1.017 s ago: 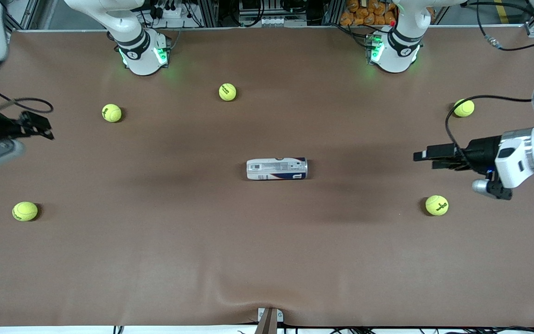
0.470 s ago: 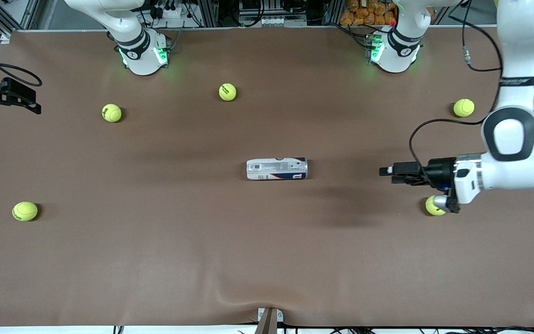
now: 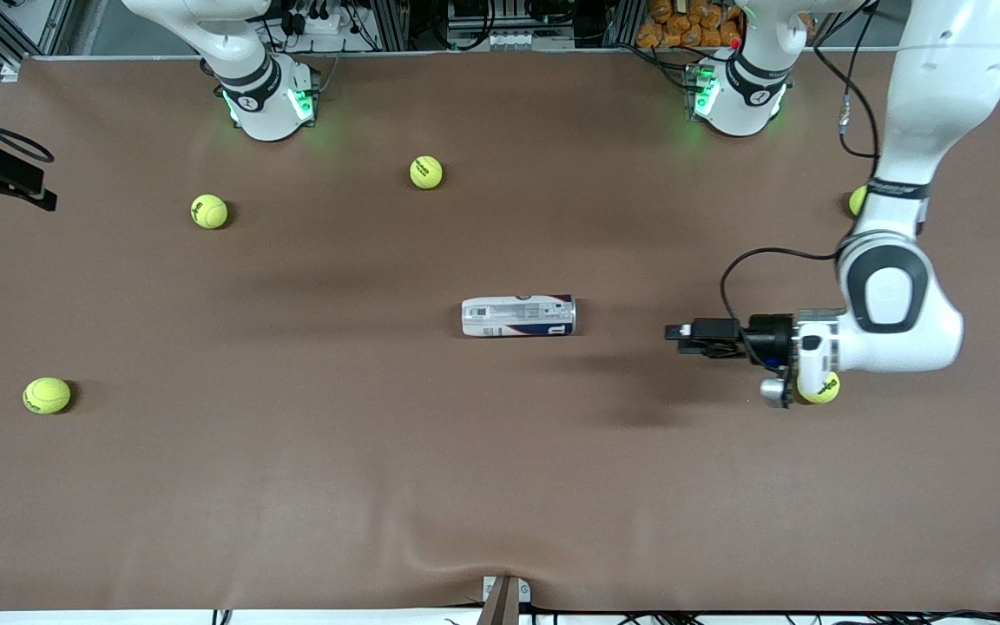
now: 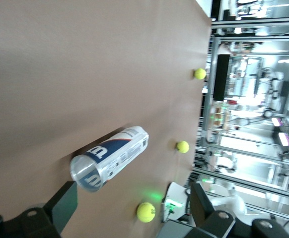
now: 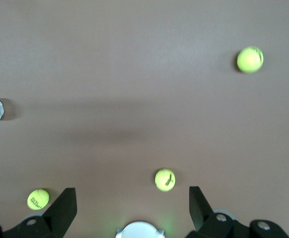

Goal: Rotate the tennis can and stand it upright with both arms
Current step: 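Move the left gripper toward the can's open end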

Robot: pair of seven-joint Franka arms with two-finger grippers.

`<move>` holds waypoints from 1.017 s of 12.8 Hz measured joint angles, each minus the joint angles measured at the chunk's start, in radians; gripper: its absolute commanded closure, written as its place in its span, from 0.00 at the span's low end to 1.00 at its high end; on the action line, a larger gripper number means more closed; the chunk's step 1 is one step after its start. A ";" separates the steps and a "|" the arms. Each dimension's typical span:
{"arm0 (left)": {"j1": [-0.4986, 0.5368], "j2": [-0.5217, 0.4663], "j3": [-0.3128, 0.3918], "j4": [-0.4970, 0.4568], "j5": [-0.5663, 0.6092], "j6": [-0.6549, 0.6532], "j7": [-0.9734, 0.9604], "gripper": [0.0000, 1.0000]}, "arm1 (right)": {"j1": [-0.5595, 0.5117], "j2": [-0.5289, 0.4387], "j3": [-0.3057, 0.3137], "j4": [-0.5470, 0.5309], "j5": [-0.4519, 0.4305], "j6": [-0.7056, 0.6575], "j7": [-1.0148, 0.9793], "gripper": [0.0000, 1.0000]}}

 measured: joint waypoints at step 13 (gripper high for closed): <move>-0.076 0.164 -0.059 -0.146 -0.327 0.028 0.257 0.00 | -0.009 -0.034 0.021 0.000 0.022 -0.019 0.158 0.00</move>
